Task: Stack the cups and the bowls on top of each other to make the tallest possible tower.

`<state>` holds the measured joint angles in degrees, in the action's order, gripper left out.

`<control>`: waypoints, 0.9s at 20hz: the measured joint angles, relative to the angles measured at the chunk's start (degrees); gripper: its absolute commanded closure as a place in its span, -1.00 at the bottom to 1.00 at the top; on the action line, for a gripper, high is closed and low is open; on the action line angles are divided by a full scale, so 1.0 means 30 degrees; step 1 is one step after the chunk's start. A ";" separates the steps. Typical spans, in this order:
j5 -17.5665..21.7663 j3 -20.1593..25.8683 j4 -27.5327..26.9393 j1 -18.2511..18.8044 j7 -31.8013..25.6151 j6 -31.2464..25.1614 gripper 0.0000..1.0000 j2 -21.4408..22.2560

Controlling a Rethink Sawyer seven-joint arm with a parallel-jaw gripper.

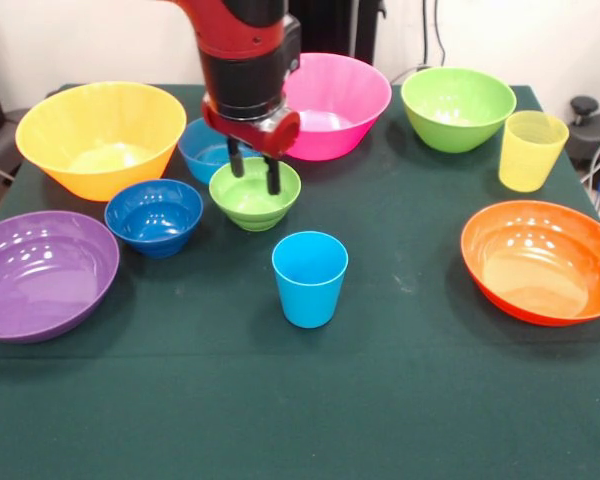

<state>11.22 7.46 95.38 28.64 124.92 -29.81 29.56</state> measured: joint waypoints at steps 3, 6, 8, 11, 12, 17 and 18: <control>0.0004 -0.0003 -0.0340 0.0333 0.0000 -0.0651 -1.00 0.0151; 0.0004 -0.0003 -0.0701 0.0654 0.0000 -0.1219 -1.00 0.0241; 0.0004 -0.0003 -0.0855 0.0850 0.0000 -0.1437 -1.00 0.0271; 0.0008 -0.0006 -0.0993 0.1167 0.0000 -0.1782 -1.00 0.0369; 0.0008 -0.0006 -0.0996 0.1212 0.0000 -0.1822 -1.00 0.0396; 0.0028 0.0008 -0.0999 0.1463 0.0000 -0.1838 -1.00 0.0620; 0.0075 0.0011 -0.1007 0.1494 0.0000 -0.1842 -1.00 0.0636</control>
<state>11.44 7.49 92.35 33.12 124.92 -35.33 31.47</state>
